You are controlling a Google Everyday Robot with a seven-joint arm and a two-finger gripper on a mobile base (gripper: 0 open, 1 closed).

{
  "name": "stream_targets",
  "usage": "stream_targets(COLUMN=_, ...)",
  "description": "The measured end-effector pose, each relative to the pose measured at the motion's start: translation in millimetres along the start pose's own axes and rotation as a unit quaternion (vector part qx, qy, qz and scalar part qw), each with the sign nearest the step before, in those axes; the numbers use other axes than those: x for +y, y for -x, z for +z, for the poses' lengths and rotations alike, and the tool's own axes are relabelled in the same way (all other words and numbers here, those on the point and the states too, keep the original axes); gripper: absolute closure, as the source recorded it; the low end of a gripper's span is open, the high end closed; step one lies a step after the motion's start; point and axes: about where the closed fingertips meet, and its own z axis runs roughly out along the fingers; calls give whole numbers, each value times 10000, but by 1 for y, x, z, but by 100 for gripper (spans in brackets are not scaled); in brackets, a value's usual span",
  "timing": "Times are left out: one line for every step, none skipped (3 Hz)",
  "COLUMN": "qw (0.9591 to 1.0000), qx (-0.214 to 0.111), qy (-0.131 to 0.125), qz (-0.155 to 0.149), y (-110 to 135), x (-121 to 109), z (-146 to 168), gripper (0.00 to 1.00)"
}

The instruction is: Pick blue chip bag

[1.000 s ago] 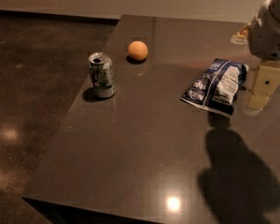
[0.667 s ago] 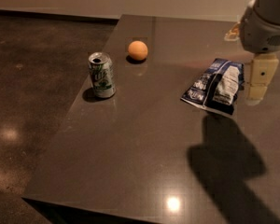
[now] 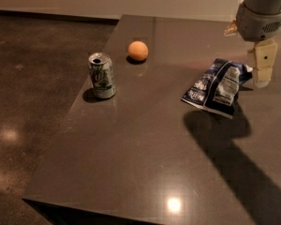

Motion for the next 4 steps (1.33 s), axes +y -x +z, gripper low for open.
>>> stream_targets(qw=9999, qx=-34, qy=119, qz=-102, y=-10, x=-15, z=24, gripper=0)
stream_targets(qw=9993, qx=-151, qy=314, qz=-126, y=-14, x=-16, z=50, gripper=0)
stream_targets(qw=9983, qx=-250, qy=518, qz=-122, y=-13, x=-12, z=70, gripper=0)
stream_targets(qw=9964, qx=-480, qy=688, qz=-110, y=-1, x=-4, z=80, gripper=20)
